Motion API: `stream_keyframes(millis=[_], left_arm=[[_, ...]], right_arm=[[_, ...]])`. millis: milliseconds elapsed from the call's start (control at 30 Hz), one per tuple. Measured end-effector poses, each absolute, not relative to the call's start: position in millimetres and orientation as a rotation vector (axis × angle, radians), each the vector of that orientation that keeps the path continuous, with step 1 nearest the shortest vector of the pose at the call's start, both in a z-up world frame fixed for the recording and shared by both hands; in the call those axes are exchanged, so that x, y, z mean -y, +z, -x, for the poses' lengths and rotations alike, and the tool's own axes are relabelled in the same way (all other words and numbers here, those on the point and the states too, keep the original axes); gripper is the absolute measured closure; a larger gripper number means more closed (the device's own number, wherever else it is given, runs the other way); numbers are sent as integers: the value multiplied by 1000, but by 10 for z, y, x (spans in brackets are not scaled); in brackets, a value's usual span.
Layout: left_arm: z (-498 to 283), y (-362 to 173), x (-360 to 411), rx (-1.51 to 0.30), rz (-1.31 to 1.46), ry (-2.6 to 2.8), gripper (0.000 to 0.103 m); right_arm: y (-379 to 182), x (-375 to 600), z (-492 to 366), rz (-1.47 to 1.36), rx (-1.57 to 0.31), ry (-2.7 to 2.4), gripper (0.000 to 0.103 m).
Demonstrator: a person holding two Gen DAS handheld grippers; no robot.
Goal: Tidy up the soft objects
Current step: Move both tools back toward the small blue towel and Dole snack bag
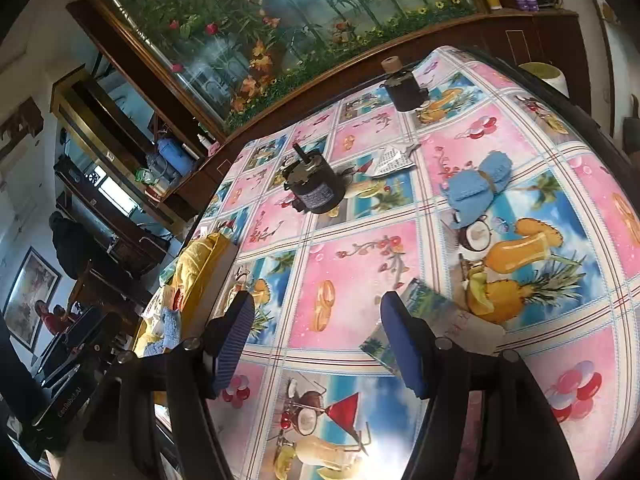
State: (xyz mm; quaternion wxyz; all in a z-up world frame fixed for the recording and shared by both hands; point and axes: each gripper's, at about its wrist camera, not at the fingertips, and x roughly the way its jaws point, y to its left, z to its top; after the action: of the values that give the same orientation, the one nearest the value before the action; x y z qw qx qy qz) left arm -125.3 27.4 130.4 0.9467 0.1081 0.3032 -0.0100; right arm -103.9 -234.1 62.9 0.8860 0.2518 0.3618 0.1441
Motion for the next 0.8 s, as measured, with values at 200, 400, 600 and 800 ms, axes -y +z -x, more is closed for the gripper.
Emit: stream_keyframes(millis=[200, 400, 600, 800], left_arm=[[1226, 1238, -194, -641, -226, -39, 42], [1141, 1140, -191, -695, -200, -77, 42], [1052, 1029, -199, -742, -162, -121, 42], [948, 886, -198, -795, -125, -162, 42]], right_arm=[[571, 2586, 1040, -557, -745, 258, 37], [530, 2783, 1043, -573, -742, 221, 37], [582, 3134, 973, -577, -722, 120, 37], [582, 3331, 581, -535, -779, 32, 37]])
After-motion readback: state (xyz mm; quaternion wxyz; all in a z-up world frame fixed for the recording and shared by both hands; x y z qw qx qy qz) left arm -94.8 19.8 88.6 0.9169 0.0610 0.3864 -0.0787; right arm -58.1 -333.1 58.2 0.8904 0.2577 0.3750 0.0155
